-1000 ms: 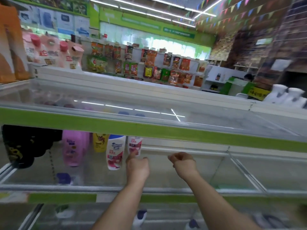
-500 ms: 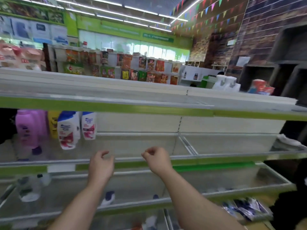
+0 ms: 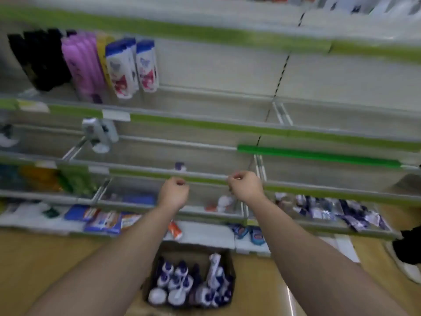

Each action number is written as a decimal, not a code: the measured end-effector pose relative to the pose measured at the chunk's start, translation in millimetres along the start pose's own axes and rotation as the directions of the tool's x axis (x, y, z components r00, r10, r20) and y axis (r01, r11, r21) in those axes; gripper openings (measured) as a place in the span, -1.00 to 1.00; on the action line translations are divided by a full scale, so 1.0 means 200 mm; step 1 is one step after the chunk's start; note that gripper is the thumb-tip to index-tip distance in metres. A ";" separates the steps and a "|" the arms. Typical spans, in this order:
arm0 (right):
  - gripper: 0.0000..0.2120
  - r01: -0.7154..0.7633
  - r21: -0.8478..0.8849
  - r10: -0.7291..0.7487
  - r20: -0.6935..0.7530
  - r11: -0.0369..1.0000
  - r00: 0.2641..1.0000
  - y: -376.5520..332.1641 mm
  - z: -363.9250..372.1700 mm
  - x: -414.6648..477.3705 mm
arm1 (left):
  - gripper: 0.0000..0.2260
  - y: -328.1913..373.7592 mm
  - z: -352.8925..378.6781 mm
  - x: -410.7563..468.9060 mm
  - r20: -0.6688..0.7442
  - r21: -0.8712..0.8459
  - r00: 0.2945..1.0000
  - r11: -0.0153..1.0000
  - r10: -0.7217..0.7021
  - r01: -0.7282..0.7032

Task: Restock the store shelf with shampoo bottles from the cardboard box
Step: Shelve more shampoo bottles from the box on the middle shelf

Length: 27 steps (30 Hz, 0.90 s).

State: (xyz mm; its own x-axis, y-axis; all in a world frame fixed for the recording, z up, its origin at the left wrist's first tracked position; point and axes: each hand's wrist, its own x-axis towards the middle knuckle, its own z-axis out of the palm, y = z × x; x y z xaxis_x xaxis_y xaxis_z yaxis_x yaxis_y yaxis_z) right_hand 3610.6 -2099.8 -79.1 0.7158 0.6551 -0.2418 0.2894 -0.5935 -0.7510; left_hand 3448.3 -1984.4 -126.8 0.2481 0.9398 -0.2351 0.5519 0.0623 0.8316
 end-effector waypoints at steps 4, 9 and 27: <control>-0.72 -0.116 -0.057 0.121 0.080 0.992 0.989 0.28 0.18 -0.01 | -0.81 -0.25 0.12 -0.03 0.061 0.047 0.993 0.994 -0.102 0.099; -0.79 -0.237 -0.097 0.251 0.190 0.967 0.949 0.68 0.51 0.04 | -0.77 -0.67 0.29 0.01 0.156 0.121 0.948 0.958 -0.276 0.259; -0.82 -0.403 -0.168 0.436 0.271 0.899 0.858 2.44 2.00 0.60 | -0.80 -2.43 1.47 0.58 0.393 0.368 0.890 0.927 -0.232 0.080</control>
State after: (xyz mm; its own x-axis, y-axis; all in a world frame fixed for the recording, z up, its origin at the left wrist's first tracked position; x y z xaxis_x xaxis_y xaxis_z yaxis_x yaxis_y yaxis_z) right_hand 3583.2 -2122.4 -720.4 0.5682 0.4306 -0.7012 0.0788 -0.8767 -0.4745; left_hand 3443.6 -2003.6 -705.9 0.4052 0.6898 -0.6000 0.8238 0.0090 0.5668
